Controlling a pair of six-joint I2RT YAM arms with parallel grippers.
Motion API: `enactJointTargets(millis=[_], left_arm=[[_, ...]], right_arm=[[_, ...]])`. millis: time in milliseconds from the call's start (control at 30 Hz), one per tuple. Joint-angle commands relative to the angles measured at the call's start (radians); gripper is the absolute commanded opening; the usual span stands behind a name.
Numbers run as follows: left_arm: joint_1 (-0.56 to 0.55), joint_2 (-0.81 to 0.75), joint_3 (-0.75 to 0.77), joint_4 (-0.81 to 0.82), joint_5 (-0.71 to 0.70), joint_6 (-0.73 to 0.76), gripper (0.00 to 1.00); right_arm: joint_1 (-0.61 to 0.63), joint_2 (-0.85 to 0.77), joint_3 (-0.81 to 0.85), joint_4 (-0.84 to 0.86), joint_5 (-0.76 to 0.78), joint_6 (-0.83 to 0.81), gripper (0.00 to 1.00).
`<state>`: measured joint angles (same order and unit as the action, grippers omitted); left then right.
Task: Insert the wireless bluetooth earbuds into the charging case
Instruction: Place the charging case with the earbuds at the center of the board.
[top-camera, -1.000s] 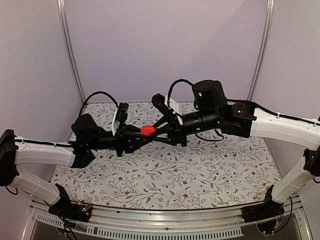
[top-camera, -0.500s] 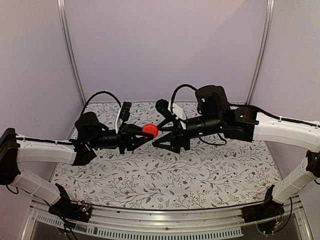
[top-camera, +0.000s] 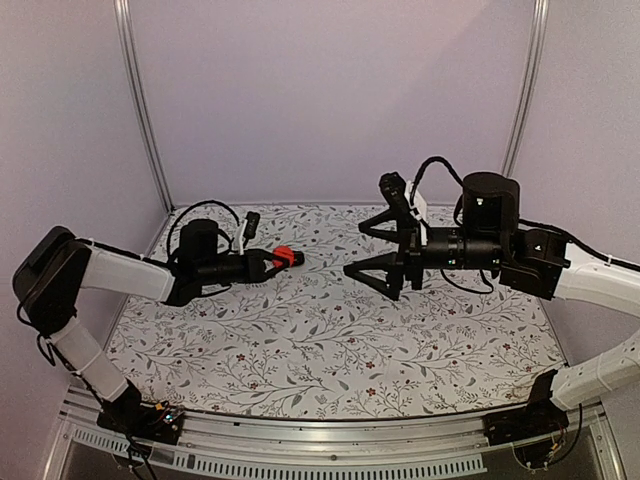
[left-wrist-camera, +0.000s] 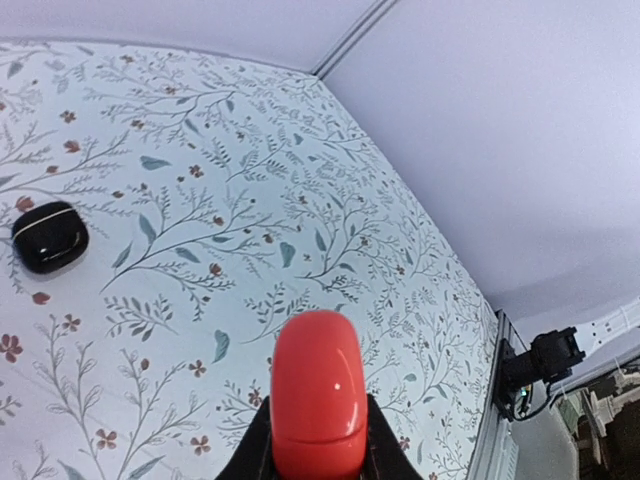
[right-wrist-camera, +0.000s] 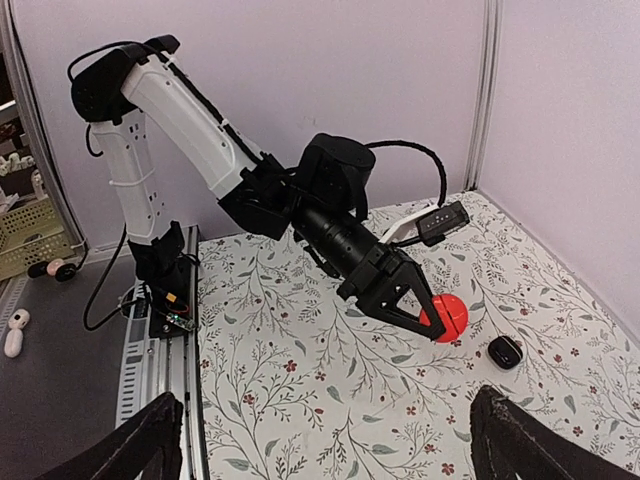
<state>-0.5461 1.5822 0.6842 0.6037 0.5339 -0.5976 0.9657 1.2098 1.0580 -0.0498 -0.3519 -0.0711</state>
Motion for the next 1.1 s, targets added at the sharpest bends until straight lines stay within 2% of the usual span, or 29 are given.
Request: enactJointTargets(millis=[0, 233, 533, 900, 1067], left_arm=[[0.063, 0.098, 0.067, -0.12, -0.048, -0.034, 0.0], [0.127, 0.293, 0.2, -0.207, -0.059, -0.075, 0.0], [0.137, 0.437, 0.376, -0.349, -0.084, -0.079, 0.01], [0.146, 0.516, 0.503, -0.555, -0.152, -0.099, 0.05], [0.153, 0.532, 0.523, -0.586, -0.151, -0.107, 0.12]], right_arm=[[-0.014, -0.039, -0.035, 0.037, 0.041, 0.034, 0.99], [-0.016, -0.036, -0.048, 0.036, 0.029, 0.043, 0.99], [-0.016, -0.045, -0.062, 0.041, 0.036, 0.056, 0.99], [-0.018, -0.055, -0.069, 0.041, 0.034, 0.057, 0.99], [-0.018, -0.062, -0.069, 0.041, 0.031, 0.056, 0.99]])
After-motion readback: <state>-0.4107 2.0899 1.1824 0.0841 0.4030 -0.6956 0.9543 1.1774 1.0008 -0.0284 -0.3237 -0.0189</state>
